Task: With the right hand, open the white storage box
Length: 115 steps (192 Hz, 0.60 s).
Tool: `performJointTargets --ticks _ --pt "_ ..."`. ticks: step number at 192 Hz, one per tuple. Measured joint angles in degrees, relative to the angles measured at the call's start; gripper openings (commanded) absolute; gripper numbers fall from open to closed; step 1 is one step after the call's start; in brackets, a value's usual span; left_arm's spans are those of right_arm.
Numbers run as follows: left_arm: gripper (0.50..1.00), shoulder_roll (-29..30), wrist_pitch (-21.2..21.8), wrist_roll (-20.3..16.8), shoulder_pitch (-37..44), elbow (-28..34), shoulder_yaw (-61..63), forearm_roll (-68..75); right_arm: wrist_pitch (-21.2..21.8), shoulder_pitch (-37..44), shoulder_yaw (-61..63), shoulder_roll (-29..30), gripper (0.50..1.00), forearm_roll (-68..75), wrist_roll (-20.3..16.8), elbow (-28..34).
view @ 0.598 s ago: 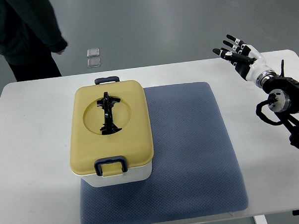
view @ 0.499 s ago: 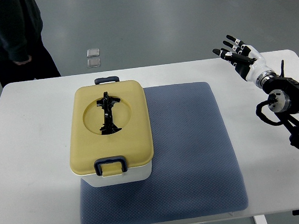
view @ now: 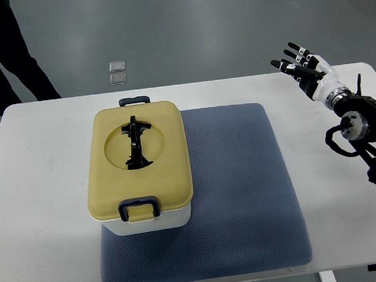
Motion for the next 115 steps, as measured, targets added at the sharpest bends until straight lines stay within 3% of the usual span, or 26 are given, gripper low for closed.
performJointTargets --ticks 115 --pt "1.000 0.0 0.0 0.0 0.0 0.0 0.0 0.0 0.3 0.3 0.3 0.1 0.930 0.0 0.0 0.0"
